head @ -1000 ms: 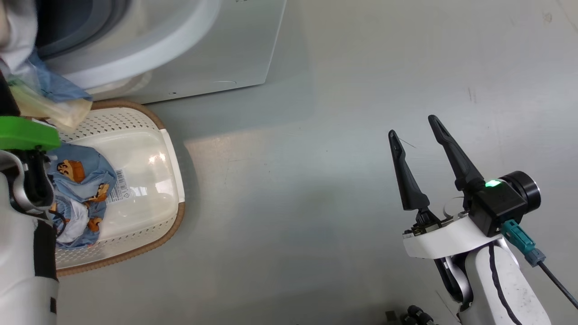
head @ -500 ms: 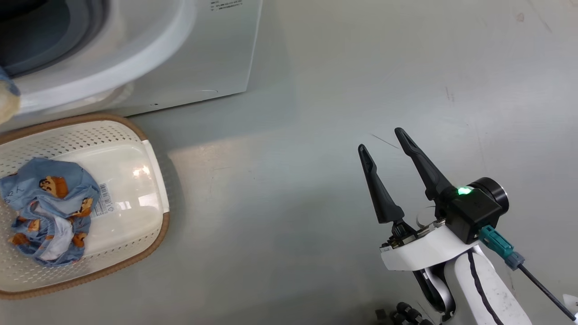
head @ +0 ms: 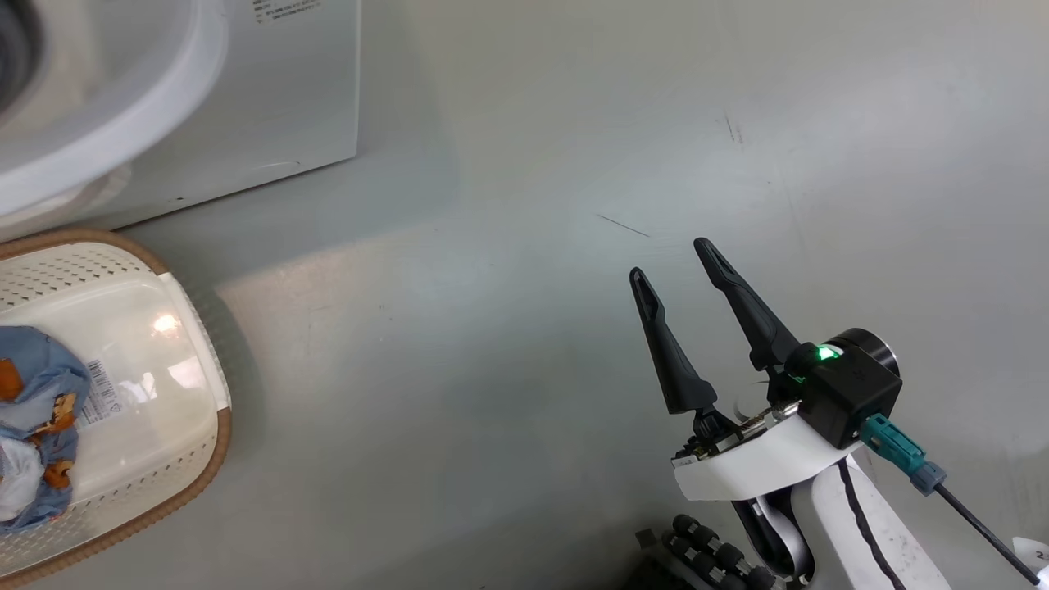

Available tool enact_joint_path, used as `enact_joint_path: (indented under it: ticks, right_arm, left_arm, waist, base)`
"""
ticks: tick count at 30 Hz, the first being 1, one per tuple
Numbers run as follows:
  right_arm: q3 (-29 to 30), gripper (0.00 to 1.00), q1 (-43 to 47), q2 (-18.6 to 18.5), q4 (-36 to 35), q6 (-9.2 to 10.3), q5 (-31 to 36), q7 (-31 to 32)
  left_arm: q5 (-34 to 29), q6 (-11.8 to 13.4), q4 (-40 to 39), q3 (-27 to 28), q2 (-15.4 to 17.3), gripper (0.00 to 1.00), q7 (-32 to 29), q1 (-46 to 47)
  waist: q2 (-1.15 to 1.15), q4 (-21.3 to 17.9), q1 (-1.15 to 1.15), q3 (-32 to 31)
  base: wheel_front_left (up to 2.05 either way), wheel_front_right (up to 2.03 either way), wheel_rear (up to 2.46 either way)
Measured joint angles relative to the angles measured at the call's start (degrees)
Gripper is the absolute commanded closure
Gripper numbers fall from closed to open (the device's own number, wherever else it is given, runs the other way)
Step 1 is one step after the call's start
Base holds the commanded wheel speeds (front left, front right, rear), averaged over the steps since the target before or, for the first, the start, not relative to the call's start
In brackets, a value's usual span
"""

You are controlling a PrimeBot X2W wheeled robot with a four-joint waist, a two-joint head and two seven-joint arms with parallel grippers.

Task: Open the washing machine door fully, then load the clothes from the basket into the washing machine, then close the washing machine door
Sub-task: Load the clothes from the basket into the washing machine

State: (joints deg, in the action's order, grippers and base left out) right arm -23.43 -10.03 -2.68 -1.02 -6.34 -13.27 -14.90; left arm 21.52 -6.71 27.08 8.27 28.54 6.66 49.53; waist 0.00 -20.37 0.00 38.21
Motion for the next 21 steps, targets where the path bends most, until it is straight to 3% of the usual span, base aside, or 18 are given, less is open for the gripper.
enact_joint_path:
  ticks: [6, 21]
  right_arm:
    - [-0.1, 0.0, 0.2, 0.2, -0.1, 0.77, 0.0, 0.0]
    - [-1.0, 0.0, 0.3, 0.3, -0.2, 0.93, -0.3, 0.0]
  left_arm:
    - [-1.8, 0.0, 1.1, -0.8, 2.4, 1.0, -0.4, 5.5]
    - [-3.4, 0.3, 6.1, -1.1, 3.8, 1.0, 2.6, 13.2]
  waist:
    - [0.0, -1.8, 0.0, 2.2]
    - [0.0, -3.1, 0.0, 4.7]
  base:
    - [0.0, 0.0, 0.0]
    - [0.0, 0.0, 0.0]
